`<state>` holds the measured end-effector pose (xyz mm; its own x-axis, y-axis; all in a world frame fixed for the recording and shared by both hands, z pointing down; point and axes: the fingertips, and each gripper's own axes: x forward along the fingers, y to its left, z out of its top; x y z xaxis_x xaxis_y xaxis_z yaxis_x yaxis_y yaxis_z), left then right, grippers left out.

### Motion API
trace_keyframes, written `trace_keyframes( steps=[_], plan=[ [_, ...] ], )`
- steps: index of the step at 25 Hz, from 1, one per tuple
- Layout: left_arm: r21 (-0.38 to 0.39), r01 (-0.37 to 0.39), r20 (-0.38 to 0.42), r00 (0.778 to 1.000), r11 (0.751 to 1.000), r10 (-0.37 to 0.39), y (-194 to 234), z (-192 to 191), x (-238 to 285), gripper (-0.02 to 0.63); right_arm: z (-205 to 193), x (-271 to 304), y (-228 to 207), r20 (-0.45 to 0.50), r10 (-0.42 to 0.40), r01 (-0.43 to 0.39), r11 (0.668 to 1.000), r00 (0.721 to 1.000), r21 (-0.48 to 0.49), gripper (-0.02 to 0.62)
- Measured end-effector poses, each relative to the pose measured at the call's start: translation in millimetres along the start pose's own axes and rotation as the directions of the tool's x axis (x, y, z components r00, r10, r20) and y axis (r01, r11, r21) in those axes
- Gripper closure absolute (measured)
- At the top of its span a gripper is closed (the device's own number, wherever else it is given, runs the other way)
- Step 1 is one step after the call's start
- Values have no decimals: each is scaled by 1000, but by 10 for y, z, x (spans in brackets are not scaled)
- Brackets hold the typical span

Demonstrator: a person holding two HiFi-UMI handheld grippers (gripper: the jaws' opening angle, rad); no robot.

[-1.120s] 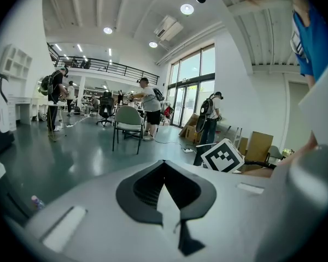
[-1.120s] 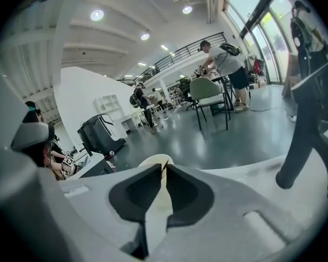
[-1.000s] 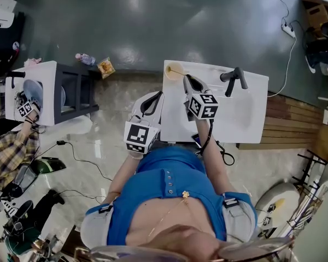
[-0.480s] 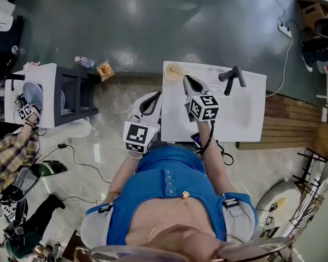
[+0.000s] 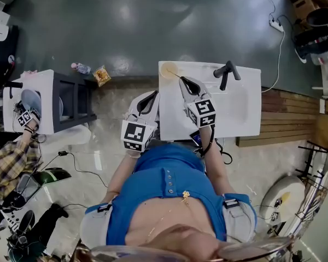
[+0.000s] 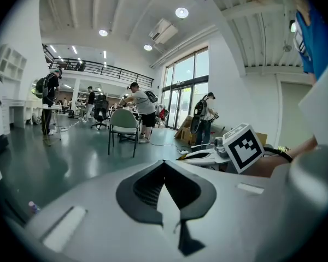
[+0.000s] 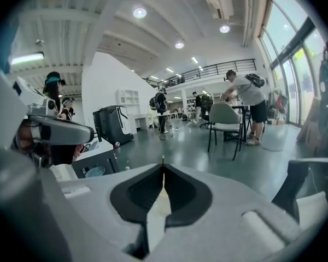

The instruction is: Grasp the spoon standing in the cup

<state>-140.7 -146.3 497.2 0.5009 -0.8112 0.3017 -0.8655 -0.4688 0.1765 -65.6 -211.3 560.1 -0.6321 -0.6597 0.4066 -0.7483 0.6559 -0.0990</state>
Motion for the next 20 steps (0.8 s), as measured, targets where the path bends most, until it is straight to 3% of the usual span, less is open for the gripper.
trace_keyframes(
  steps=[20],
  plan=[
    [52, 42, -16, 999, 998, -41, -64, -83, -6, 606, 147, -539, 333, 47, -44, 55, 960, 998, -273, 586]
  ],
)
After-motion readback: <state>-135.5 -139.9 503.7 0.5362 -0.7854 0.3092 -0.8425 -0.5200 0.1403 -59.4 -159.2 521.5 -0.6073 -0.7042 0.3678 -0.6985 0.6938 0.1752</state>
